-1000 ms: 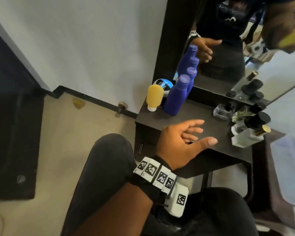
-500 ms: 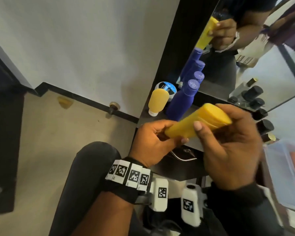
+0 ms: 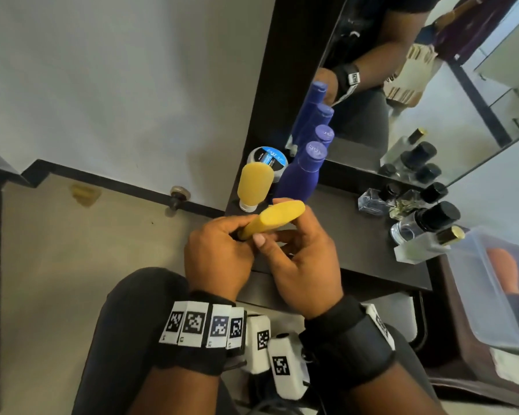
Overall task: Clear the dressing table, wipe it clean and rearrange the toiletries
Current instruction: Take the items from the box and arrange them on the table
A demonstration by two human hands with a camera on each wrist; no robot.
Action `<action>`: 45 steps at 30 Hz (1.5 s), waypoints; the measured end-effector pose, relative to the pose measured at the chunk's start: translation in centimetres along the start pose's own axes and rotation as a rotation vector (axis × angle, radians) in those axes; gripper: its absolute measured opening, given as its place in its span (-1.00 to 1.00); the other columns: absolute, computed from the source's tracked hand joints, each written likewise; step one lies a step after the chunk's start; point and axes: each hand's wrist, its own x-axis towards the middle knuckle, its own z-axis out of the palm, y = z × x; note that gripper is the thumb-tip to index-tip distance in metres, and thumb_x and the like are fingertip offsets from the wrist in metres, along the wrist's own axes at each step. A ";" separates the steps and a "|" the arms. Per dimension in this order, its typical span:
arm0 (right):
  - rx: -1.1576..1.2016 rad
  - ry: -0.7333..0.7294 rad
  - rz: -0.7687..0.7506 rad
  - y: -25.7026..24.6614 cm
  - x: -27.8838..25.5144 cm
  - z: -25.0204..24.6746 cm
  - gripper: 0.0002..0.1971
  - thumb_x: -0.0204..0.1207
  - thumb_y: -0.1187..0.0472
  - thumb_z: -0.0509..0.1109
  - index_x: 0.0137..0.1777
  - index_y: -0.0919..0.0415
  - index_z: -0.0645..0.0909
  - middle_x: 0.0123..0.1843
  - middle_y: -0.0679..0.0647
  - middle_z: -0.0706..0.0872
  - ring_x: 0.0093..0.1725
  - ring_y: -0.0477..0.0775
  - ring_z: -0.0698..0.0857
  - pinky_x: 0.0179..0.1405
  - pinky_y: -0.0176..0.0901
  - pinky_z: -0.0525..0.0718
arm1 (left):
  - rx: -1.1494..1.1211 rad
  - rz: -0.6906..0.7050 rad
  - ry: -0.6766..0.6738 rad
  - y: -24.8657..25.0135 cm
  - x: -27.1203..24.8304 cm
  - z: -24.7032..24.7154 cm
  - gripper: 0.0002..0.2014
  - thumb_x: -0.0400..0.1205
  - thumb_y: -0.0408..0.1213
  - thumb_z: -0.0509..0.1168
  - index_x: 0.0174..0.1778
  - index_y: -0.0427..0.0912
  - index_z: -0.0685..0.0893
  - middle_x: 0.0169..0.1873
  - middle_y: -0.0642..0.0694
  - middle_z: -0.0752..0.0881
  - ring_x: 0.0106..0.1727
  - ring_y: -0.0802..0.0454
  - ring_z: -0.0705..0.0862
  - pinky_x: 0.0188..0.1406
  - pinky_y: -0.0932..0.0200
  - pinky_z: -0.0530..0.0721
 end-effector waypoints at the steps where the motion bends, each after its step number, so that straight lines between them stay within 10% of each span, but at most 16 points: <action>1: -0.012 -0.008 0.014 0.3 0.2 -0.1 -0.63 0.60 0.30 0.57 0.35 0.05 0.63 0.06 -0.08 0.82 -0.03 0.06 0.81 -0.02 -0.09 0.79 | 0.004 -0.024 -0.001 0.0 0.1 0.1 -0.74 0.54 -0.21 0.61 0.11 0.19 0.91 -0.10 0.18 0.88 -0.09 0.17 0.79 -0.10 0.27 0.68; 6: -0.035 -0.043 0.109 3.2 0.7 -0.3 -0.68 0.64 0.21 0.53 0.37 0.06 0.68 0.19 -0.11 0.83 -0.02 0.10 0.84 0.06 0.21 0.81 | -0.037 -0.125 -0.027 0.3 0.2 0.2 -0.68 0.49 -0.10 0.66 0.16 0.17 0.90 -0.08 0.17 0.88 -0.06 0.16 0.80 -0.04 0.14 0.74; 16: -0.241 -0.053 0.085 5.0 1.6 -0.2 -0.71 0.63 -0.09 0.47 0.33 -0.14 0.73 0.14 -0.25 0.84 0.07 -0.14 0.81 0.13 0.08 0.81 | -0.203 -0.201 -0.051 -0.6 0.8 0.3 -0.60 0.51 -0.21 0.56 0.25 0.24 0.85 0.04 0.18 0.89 0.08 0.10 0.86 0.16 -0.17 0.84; 23: -0.347 -0.045 0.089 4.7 1.7 0.0 -0.69 0.62 -0.10 0.47 0.35 -0.19 0.74 0.18 -0.30 0.83 0.05 -0.20 0.77 0.11 0.01 0.79 | -0.468 -0.240 0.119 0.2 0.8 0.8 -0.59 0.66 -0.58 0.37 -0.08 0.13 0.82 -0.11 -0.01 0.89 -0.37 0.16 0.79 -0.45 0.39 0.66; 45: -0.462 -0.033 0.107 5.4 2.1 0.7 -0.62 0.60 -0.15 0.45 0.42 -0.28 0.66 0.21 -0.23 0.83 0.16 -0.09 0.78 0.13 0.10 0.80 | -0.455 -0.286 0.240 -1.0 0.9 1.7 -0.64 0.68 -0.52 0.39 -0.05 0.12 0.85 -0.07 0.06 0.90 -0.41 0.13 0.79 -0.46 0.30 0.69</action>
